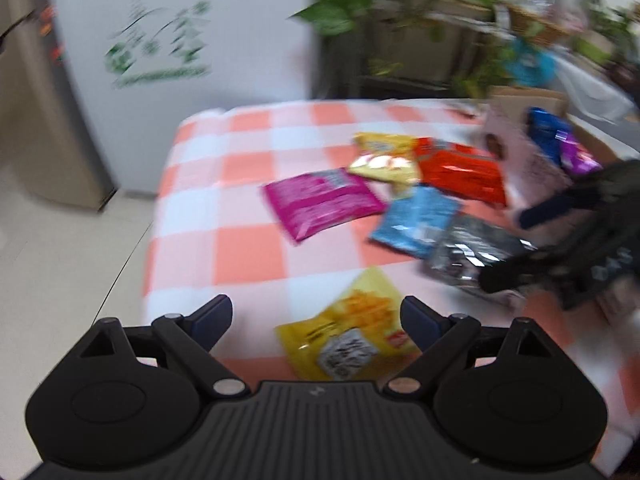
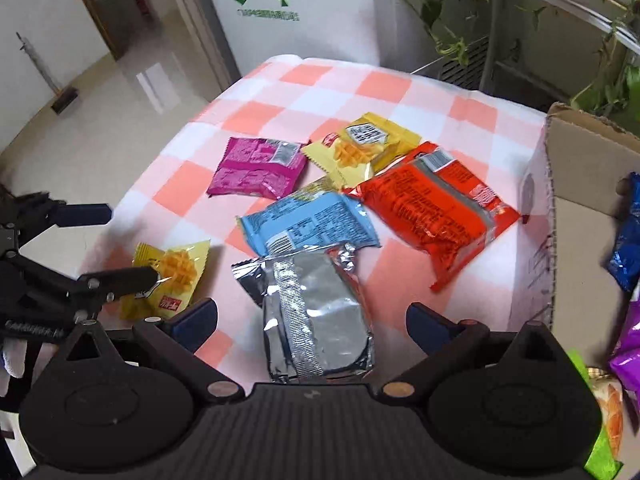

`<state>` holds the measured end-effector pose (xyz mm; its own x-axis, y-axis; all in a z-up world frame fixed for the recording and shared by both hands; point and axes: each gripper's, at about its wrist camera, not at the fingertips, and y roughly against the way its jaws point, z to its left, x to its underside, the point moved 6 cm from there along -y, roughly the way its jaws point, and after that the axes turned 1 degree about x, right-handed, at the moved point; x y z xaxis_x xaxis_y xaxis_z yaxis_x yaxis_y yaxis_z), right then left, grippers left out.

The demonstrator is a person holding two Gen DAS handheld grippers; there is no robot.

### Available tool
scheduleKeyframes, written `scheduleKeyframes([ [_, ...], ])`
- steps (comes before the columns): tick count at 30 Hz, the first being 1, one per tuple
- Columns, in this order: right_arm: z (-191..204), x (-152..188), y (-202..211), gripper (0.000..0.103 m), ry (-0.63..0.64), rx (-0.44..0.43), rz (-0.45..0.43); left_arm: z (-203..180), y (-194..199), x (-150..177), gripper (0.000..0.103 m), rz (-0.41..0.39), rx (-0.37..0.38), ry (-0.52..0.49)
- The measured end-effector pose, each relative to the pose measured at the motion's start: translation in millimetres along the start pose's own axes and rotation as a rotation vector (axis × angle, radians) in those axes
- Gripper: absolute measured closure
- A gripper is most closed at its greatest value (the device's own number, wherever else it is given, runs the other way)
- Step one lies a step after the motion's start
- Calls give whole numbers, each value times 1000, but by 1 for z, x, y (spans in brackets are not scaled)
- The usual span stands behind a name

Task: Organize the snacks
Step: 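Grasp the yellow waffle packet with the left gripper while the right gripper grasps the silver foil bag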

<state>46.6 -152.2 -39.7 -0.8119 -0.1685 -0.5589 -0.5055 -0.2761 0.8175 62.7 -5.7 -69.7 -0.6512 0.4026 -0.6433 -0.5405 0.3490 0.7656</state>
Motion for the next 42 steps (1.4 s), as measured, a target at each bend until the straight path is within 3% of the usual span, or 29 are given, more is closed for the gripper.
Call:
scheduleKeyframes([
  [3,0,0,-2,0,23,11,3,-16,6,1,12,-35,49,-134],
  [8,-1,1,-7,0,23,15,13,-35,-4,15,12,-17,87,-292],
  [13,-2,1,-8,0,21,19,15,-40,-17,20,12,-18,74,-374],
  [20,-3,3,-12,0,26,34,23,-32,-28,22,11,11,84,-309],
  [26,-2,3,-14,1,33,34,27,-21,-26,24,27,74,125,-117],
  [30,-2,4,-16,12,39,49,34,-23,-21,27,36,113,92,-78],
  [32,-3,4,-16,15,40,56,39,-22,-19,27,36,112,91,-36],
  [35,-5,3,-16,15,34,57,33,-23,-17,24,33,69,68,-77],
  [38,-5,1,-17,14,27,52,25,-22,-21,22,22,69,54,-72],
  [42,-3,1,-20,13,45,72,30,-26,-29,25,17,70,44,-92],
])
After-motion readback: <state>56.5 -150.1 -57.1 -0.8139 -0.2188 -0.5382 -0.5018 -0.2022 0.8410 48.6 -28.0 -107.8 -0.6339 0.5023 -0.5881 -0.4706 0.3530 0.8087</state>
